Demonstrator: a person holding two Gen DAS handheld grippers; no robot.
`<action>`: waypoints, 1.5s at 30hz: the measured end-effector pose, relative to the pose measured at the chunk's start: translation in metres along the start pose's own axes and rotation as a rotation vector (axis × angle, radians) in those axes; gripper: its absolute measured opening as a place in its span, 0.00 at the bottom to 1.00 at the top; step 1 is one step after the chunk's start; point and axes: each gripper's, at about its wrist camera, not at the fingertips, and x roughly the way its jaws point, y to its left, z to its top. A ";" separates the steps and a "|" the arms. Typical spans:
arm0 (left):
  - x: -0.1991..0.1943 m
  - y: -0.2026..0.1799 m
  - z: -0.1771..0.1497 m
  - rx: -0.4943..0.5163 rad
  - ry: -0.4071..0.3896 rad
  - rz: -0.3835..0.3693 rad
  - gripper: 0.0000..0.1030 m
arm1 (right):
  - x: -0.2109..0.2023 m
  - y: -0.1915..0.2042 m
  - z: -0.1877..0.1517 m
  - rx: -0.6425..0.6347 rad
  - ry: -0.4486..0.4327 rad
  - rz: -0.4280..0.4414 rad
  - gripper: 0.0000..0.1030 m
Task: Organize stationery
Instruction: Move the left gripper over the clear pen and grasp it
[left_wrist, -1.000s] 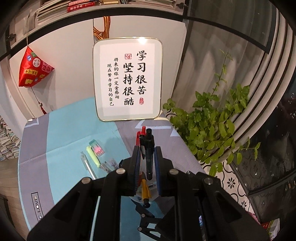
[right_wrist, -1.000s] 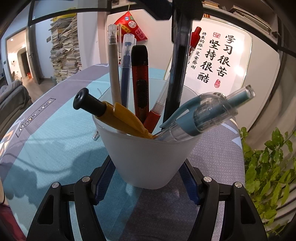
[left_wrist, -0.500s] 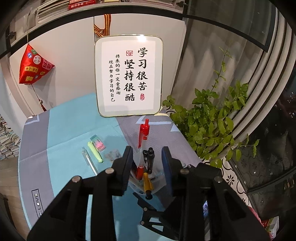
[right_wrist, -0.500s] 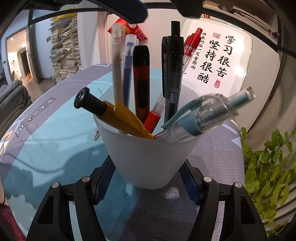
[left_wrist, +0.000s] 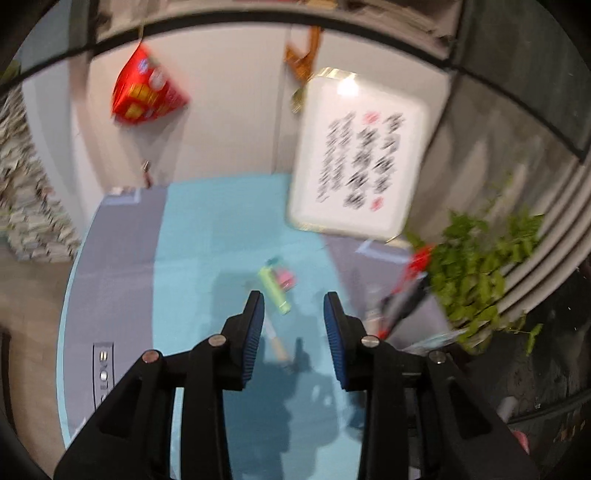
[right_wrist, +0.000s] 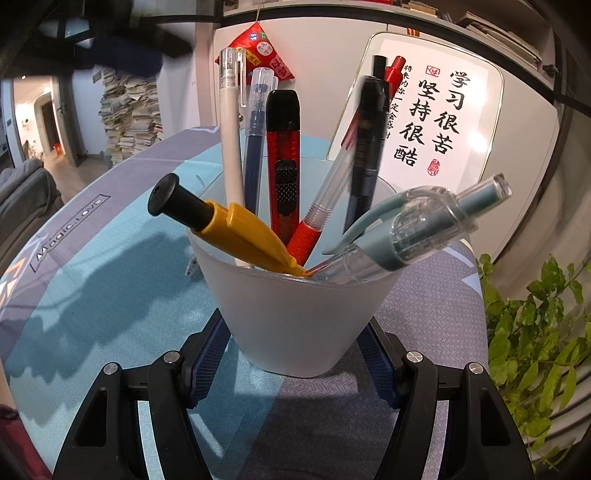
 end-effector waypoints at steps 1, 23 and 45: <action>0.010 0.003 -0.004 -0.011 0.029 0.007 0.30 | 0.000 0.000 0.000 0.000 0.000 0.000 0.68; 0.094 0.028 -0.054 -0.018 0.258 0.001 0.04 | 0.000 0.000 0.000 0.001 0.001 0.002 0.68; 0.114 0.029 -0.050 -0.050 0.268 -0.001 0.08 | 0.002 0.003 -0.002 -0.001 0.010 -0.001 0.68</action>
